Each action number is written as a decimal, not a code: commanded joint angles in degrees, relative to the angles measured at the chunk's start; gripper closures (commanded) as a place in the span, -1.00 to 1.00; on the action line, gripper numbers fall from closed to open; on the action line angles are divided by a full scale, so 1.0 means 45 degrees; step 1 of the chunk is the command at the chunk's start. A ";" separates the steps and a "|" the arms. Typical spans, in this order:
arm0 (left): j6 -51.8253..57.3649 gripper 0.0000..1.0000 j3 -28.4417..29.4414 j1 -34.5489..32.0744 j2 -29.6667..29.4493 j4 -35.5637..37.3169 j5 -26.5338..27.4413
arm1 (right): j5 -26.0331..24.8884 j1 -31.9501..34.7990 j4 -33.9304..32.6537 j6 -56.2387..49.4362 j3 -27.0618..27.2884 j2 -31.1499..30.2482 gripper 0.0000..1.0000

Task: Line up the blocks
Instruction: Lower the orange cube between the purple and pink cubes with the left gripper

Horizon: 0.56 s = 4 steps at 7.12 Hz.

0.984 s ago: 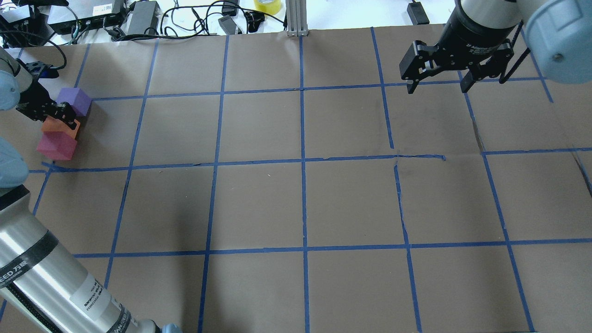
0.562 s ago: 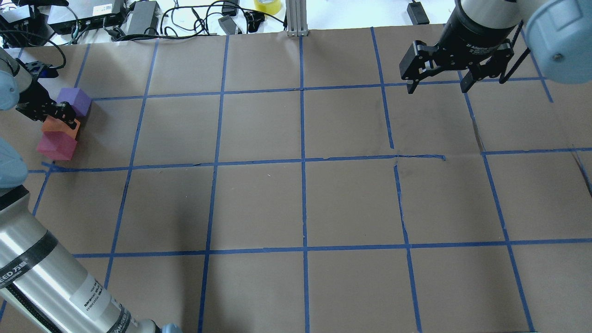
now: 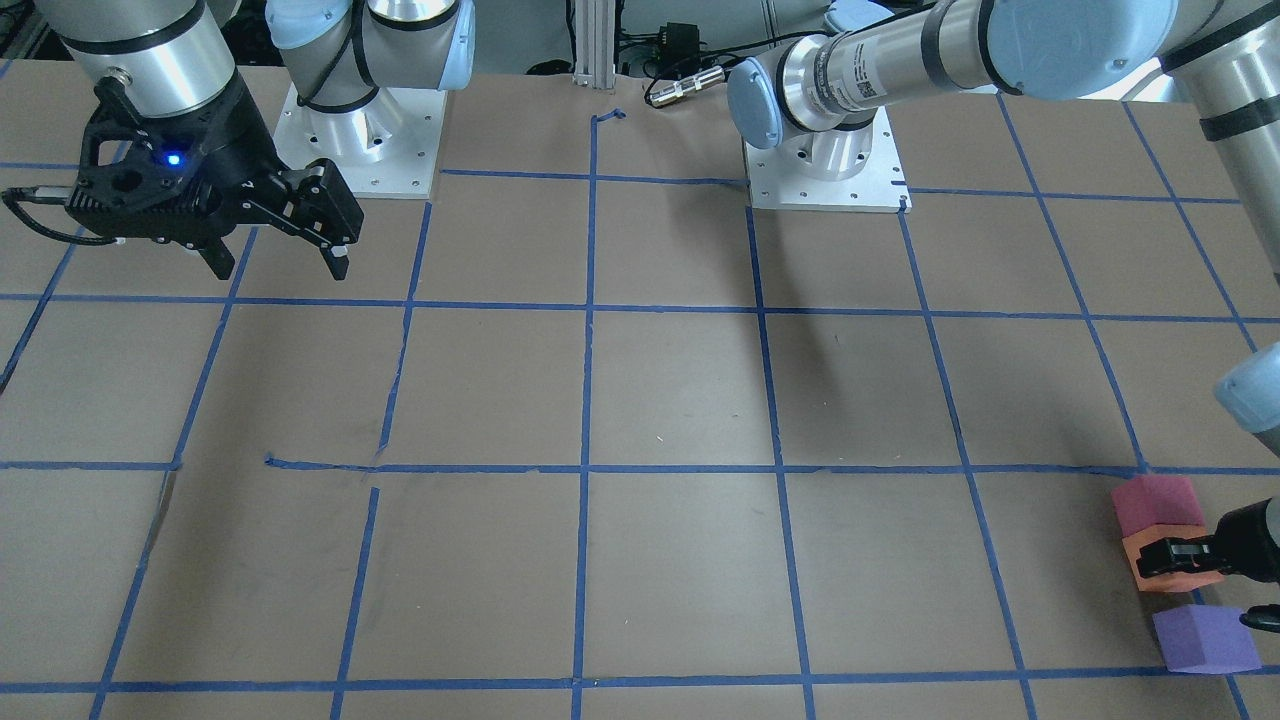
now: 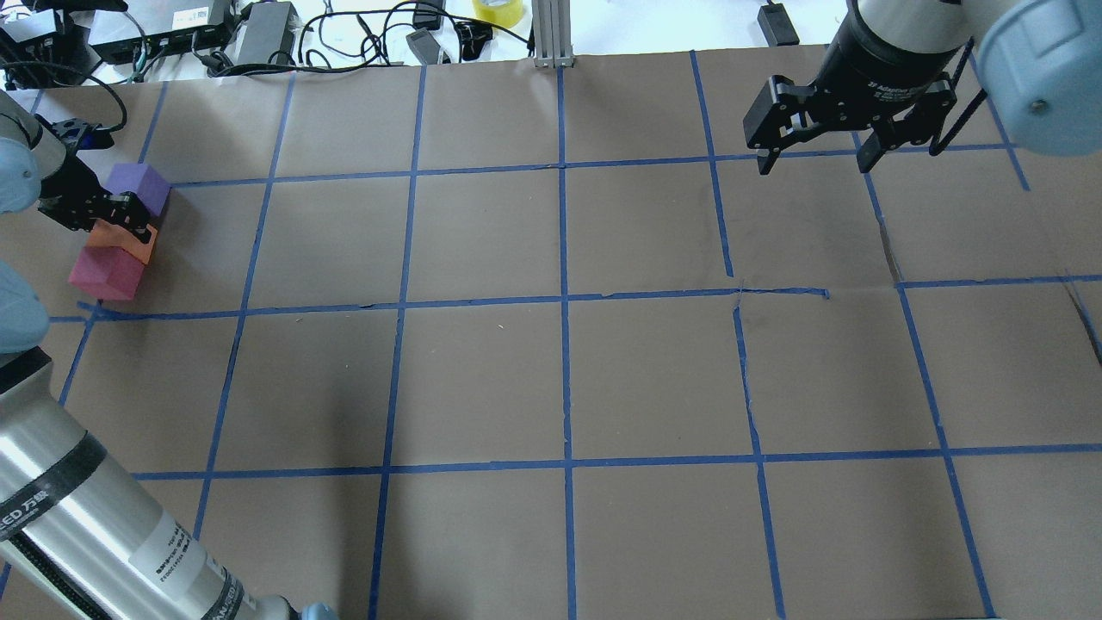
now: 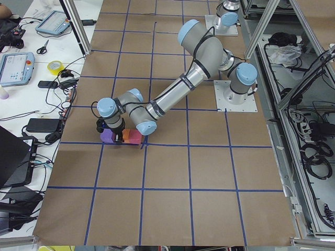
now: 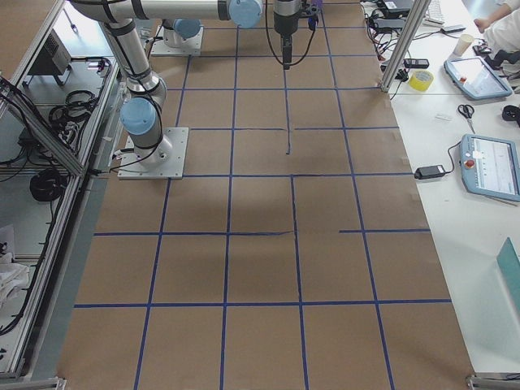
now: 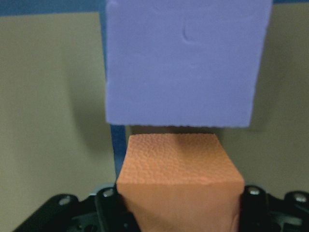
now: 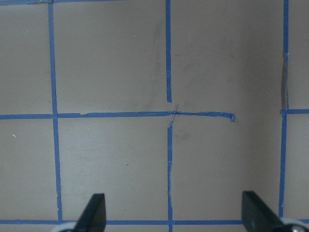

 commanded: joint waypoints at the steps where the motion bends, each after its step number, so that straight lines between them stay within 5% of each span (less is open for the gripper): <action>1: 0.0075 1.00 -0.0012 0.0000 0.0007 0.0158 0.0087 | 0.0000 0.0000 -0.0019 0.0000 0.0000 0.0000 -1.00; 4: 0.0154 1.00 -0.0031 0.0000 0.0046 0.0510 0.0087 | 0.0000 0.0000 -0.0020 0.0000 0.0000 0.0000 -1.00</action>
